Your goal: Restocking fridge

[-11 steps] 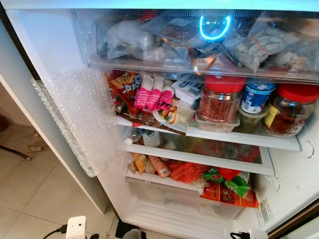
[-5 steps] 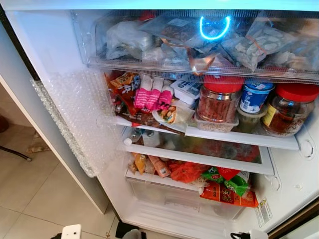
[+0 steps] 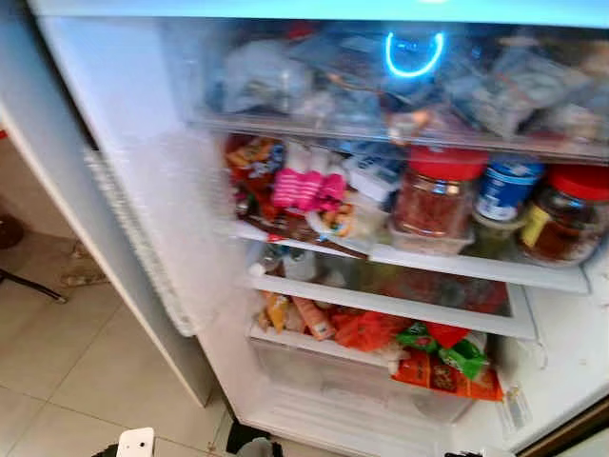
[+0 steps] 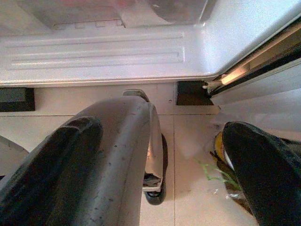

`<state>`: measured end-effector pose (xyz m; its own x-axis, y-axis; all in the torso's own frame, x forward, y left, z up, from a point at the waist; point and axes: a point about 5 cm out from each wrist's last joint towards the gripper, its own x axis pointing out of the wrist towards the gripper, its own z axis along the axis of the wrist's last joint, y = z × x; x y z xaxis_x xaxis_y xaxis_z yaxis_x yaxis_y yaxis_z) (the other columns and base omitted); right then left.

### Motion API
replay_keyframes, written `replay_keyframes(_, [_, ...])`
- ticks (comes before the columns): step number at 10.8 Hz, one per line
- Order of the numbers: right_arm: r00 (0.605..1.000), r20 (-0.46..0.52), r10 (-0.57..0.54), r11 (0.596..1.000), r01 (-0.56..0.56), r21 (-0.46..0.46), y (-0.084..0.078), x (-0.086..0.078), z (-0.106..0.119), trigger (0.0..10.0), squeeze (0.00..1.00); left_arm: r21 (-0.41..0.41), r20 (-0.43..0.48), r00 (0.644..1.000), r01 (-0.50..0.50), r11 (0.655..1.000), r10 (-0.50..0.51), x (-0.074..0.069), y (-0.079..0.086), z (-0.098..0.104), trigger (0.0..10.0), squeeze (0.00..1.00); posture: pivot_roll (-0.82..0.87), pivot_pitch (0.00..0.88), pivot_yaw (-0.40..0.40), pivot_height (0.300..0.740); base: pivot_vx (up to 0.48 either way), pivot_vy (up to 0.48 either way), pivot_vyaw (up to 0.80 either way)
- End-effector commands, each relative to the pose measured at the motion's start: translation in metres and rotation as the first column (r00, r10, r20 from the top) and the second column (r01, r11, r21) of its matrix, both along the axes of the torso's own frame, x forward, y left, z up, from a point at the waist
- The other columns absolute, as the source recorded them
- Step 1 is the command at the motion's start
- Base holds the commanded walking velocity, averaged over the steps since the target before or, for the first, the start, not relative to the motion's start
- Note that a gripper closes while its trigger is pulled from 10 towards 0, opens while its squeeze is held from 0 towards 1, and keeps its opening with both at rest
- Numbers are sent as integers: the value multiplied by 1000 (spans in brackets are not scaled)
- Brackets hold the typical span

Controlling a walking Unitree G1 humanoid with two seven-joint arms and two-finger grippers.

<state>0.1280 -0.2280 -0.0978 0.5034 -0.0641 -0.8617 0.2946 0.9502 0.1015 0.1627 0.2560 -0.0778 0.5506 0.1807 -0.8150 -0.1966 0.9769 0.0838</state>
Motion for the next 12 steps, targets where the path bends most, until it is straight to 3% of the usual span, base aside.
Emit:
replay_keyframes(1, [999, -36, 10, 1000, -9, 16, 4, -7, -4, 10000, 0, 14, 2, 1000, 14, 1000, -14, 1, 2, 1, 10000, 0, -8, 0, 46, 640, 0, 375, 0])
replay_keyframes(12, [999, -37, 35, 999, -34, 19, 5, -6, -3, 10000, 0, 12, 1, 1000, 15, 1000, -15, 1, 1, 1, 10000, 0, -2, 0, 46, 640, 0, 381, 0])
